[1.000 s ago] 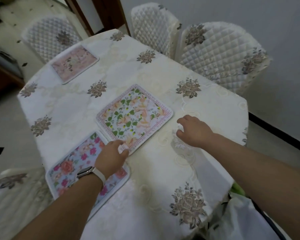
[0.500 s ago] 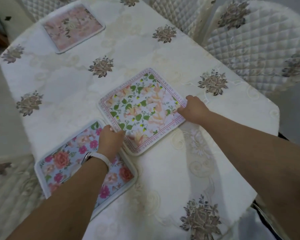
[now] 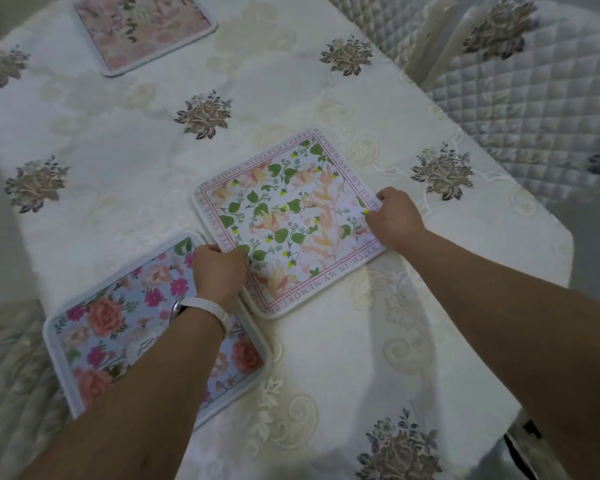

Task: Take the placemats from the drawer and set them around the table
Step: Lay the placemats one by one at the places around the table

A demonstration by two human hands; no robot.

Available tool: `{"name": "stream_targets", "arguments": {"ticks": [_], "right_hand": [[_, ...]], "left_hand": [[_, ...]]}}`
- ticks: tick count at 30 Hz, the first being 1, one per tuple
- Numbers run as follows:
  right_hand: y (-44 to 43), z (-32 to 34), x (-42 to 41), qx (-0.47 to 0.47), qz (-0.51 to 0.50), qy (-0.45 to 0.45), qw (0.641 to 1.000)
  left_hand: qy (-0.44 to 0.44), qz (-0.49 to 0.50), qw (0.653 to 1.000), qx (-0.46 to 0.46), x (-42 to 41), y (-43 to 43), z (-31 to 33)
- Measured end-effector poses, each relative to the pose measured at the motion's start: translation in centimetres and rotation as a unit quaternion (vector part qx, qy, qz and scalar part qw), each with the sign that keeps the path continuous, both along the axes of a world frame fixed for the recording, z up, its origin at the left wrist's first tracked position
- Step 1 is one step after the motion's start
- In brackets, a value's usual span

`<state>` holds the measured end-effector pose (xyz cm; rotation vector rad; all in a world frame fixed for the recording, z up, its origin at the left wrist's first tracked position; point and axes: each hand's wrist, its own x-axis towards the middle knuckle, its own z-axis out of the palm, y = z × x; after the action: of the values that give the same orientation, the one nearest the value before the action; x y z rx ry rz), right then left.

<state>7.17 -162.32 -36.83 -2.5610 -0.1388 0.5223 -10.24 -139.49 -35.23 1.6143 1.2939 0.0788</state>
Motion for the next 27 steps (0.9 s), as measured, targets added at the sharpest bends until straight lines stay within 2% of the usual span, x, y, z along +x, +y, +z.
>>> {"name": "stream_targets", "arguments": {"ticks": [5,17,27], "right_hand": [[-1.1,0.1,-1.4,0.015,-0.015,0.011,1.000],[-9.0,1.2,-8.2,0.029,-0.057,0.048,0.997],[-16.8,1.3,-15.2,0.026,-0.086,0.052,0.995]], "left_hand": [[0.008,-0.026,1.000,0.012,-1.1,-1.1,0.4],[0.044,-0.071,0.993,-0.088,-8.8,-7.1,0.7],[0.060,-0.109,0.987,-0.103,-15.0,-13.5,-0.2]]}}
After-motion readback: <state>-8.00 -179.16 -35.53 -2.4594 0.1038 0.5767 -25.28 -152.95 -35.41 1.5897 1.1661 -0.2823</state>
